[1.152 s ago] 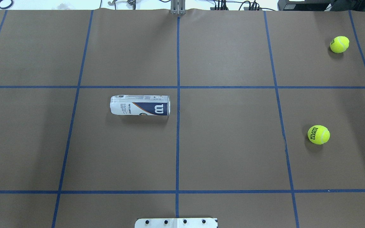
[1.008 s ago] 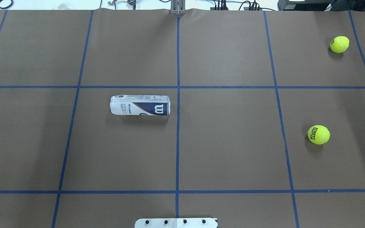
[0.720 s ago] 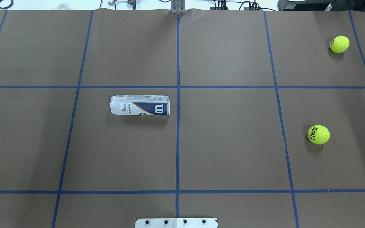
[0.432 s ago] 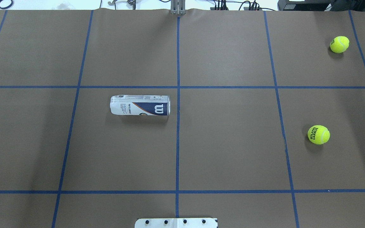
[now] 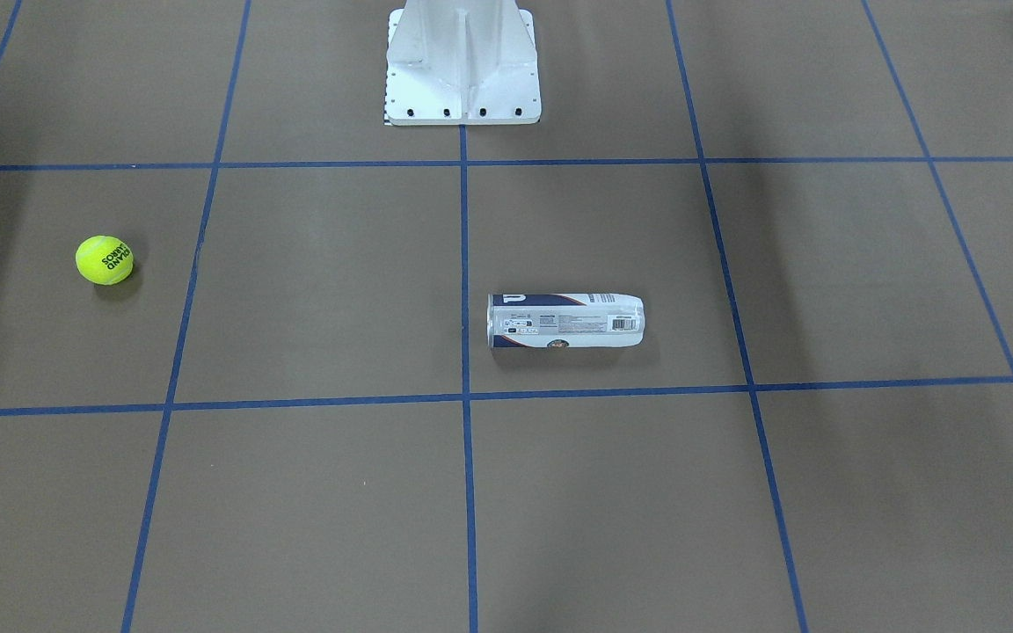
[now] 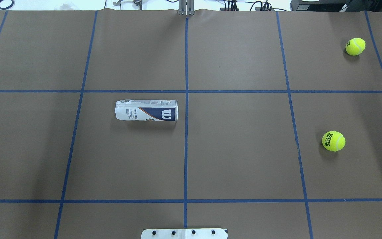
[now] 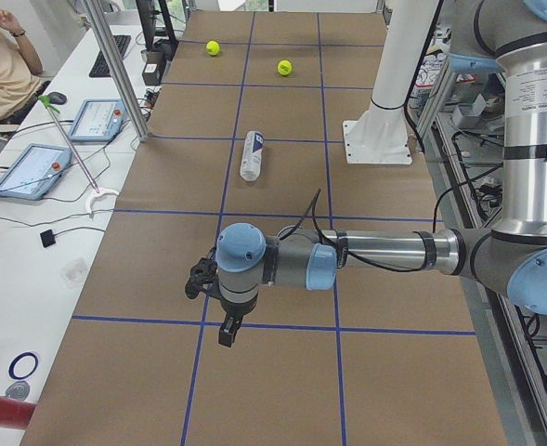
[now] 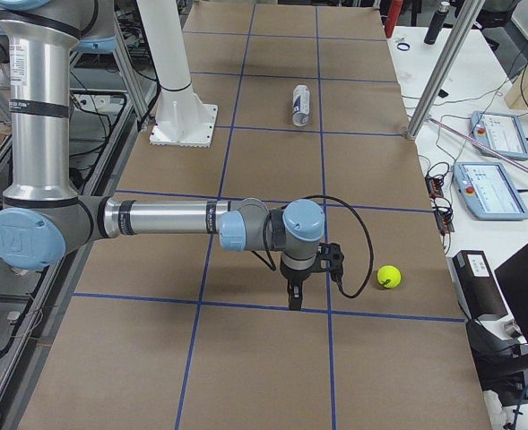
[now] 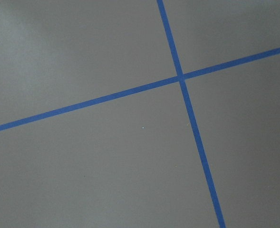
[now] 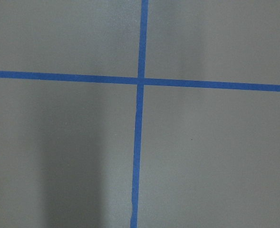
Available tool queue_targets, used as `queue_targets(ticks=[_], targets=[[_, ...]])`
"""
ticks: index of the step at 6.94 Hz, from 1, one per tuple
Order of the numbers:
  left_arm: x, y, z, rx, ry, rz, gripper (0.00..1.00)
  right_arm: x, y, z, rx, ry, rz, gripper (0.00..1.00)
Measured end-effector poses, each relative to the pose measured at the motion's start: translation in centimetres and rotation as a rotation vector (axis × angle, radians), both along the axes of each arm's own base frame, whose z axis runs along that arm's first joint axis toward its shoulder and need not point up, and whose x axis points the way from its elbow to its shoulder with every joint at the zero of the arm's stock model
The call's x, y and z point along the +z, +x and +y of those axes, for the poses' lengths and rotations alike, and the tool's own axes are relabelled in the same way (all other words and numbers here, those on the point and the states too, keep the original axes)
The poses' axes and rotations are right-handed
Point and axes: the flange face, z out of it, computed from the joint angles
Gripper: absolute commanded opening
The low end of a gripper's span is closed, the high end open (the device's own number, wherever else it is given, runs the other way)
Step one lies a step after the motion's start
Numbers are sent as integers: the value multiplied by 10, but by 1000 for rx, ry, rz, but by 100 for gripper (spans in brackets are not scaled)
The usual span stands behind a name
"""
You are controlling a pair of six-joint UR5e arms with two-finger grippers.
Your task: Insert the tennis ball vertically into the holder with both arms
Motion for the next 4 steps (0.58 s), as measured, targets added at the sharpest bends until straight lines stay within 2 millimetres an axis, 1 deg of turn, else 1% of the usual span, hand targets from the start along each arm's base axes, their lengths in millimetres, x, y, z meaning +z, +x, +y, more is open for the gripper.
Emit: queue_targets(ticks=[2,3,4], targets=[[-7,3,-6,7,22,14,100,0,0,0,0,-1,0,100],[-16,9,-10,20,69,58,100,0,0,1,0,0,-1,100],[-32,25,-19,60,152,104,100,-1,0,1,-1,1,-1,100]])
